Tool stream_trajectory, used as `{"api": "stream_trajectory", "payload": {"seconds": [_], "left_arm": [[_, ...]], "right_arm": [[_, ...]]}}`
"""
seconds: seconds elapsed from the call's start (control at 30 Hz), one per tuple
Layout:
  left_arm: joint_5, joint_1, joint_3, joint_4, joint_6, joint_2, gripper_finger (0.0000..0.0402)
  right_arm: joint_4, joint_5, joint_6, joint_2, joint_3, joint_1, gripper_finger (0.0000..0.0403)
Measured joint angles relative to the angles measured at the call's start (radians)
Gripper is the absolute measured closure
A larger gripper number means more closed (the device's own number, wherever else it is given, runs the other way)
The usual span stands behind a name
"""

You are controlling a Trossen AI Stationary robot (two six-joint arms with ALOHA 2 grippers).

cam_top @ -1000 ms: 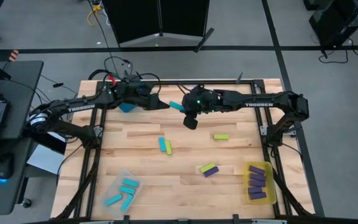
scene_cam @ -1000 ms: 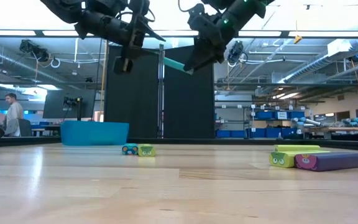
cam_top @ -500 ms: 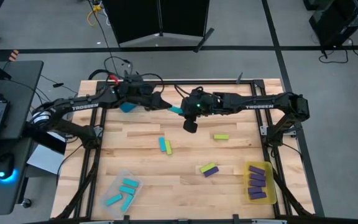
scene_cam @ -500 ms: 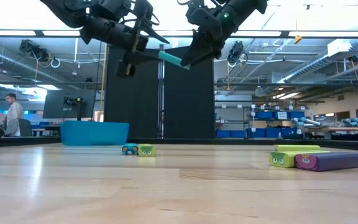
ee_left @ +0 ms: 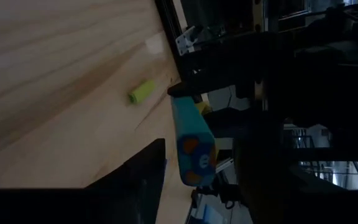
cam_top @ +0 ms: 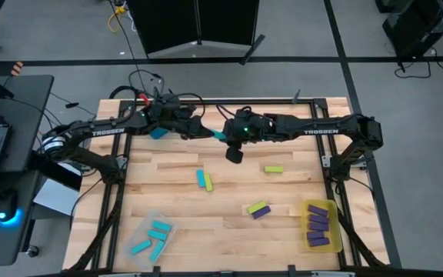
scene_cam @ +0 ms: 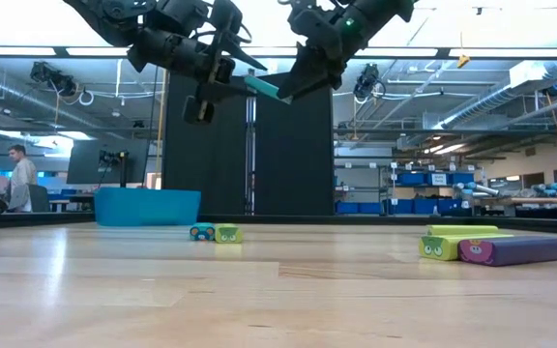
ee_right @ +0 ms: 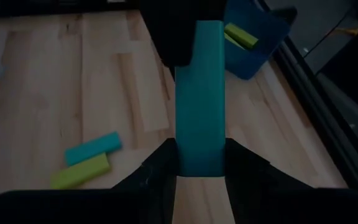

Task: Sort blocks
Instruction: Put the blue block into the transparent bin

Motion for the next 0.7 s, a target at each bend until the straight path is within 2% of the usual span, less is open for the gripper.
{"api": "stream_trajectory", "payload": {"seconds": [0.53,0.7], "left_arm": [[0.006,-0.006,-0.001,0.012,0.009,0.0,0.0311],[-0.001,-0.005,-0.002,0.011,0.018,0.0,0.0331]], "right_arm": [[0.013,-0.001,-0.001,0.0,0.0,0.0,0.029],[0.015,0.0,-0.001,0.0,0.0,0.0,0.029]]}}
